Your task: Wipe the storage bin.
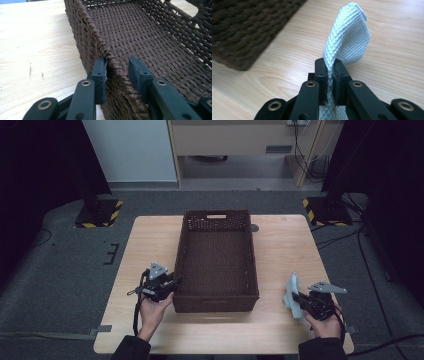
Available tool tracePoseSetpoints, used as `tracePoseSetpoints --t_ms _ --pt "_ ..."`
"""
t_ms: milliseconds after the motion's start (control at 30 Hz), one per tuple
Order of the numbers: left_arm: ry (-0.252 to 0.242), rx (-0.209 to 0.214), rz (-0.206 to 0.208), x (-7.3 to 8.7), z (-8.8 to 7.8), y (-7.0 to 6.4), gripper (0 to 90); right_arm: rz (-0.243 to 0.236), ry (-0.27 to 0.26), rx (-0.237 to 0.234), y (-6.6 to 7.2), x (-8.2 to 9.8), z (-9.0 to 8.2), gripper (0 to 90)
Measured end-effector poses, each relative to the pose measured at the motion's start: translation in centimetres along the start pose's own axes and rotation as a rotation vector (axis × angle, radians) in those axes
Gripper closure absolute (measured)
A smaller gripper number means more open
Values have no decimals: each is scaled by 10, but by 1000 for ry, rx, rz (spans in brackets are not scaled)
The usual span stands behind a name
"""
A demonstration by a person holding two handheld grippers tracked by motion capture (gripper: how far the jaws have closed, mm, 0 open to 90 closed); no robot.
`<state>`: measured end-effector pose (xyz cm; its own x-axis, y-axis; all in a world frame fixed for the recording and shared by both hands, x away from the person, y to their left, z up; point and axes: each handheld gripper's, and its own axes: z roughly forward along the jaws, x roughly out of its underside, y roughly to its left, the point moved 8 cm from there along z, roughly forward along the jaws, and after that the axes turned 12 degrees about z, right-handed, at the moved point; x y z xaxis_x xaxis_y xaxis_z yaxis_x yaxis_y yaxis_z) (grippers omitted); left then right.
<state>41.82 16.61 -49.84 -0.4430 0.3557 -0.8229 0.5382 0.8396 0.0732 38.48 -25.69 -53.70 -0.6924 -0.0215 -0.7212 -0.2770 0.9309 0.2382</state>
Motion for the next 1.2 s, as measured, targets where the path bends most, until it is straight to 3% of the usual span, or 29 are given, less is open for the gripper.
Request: tracePoseSetpoints --t_ms 233,367,533,700,933,1033,1200 --pt "3 1 3 0 0 0 674 49 38 60 -21 6 8 840" --pt "3 2 2 0 0 0 673 56 60 81 -23 9 12 838" --pt "-1 4 0 0 0 1 666 47 86 126 -27 13 16 763" --pt "-3 6 3 0 0 1 664 25 36 144 -24 6 11 643" --pt "-3 21 16 -1 0 -1 694 20 -82 142 -16 -15 1 499" --pt "-4 28 17 -1 0 0 695 4 -125 114 -5 -27 -3 455" --pt "3 26 21 -1 0 -1 702 -19 -145 56 16 -41 -3 435"
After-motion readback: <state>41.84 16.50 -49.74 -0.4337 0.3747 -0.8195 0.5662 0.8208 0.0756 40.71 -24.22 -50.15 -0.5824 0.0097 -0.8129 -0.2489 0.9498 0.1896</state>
